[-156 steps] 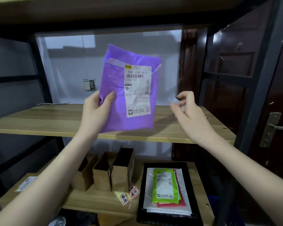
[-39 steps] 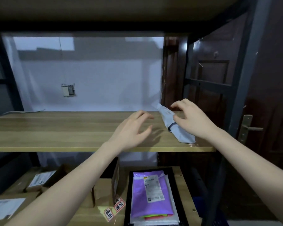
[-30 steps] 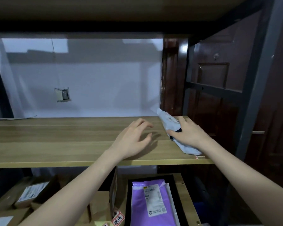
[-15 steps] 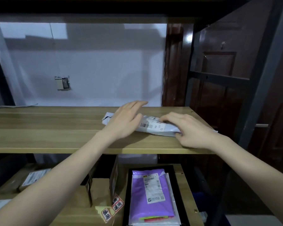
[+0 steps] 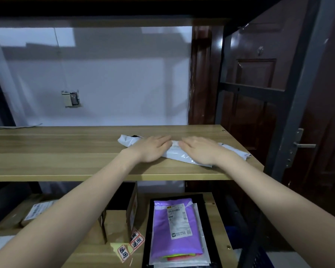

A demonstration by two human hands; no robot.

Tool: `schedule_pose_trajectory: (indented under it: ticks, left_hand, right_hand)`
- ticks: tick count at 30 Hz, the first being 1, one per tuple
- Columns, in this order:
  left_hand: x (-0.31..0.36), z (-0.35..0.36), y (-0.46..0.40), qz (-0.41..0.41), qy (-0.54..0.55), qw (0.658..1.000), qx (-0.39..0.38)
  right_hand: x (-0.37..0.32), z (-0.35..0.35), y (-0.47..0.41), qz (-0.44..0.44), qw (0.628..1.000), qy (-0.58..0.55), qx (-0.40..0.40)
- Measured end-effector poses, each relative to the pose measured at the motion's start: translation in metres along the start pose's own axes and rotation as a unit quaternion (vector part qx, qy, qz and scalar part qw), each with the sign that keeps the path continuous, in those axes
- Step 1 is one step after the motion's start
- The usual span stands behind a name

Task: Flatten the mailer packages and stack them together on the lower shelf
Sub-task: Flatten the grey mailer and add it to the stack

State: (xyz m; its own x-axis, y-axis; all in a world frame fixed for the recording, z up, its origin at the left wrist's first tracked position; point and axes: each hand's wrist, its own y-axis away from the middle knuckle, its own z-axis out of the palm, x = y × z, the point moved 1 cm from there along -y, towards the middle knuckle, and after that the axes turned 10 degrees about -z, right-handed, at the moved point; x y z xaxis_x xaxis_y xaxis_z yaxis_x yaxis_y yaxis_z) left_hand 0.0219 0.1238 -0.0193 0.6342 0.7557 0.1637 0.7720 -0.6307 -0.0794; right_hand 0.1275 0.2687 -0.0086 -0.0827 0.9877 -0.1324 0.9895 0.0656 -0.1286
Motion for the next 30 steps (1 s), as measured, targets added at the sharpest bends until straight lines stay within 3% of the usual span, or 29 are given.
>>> schedule_pose_trajectory:
  ticks: [4,18,27,30]
  left_hand:
    - [-0.001,0.014,0.002,-0.003,-0.002,1.0,-0.003]
    - [-0.003,0.012,-0.006,-0.009,0.014,0.999,-0.029]
    - [-0.004,0.004,0.004,-0.018,0.091,0.995,-0.047]
    - [0.0,-0.001,0.026,0.013,0.049,0.998,-0.044]
  right_hand:
    - [0.004,0.022,0.006,0.006,0.997,0.074,-0.01]
    - [0.007,0.017,-0.003,0.018,0.997,0.049,-0.055]
    - [-0.002,0.012,0.008,0.017,1.0,0.01,0.0]
    - [-0.008,0.009,0.018,0.012,1.0,-0.013,0.005]
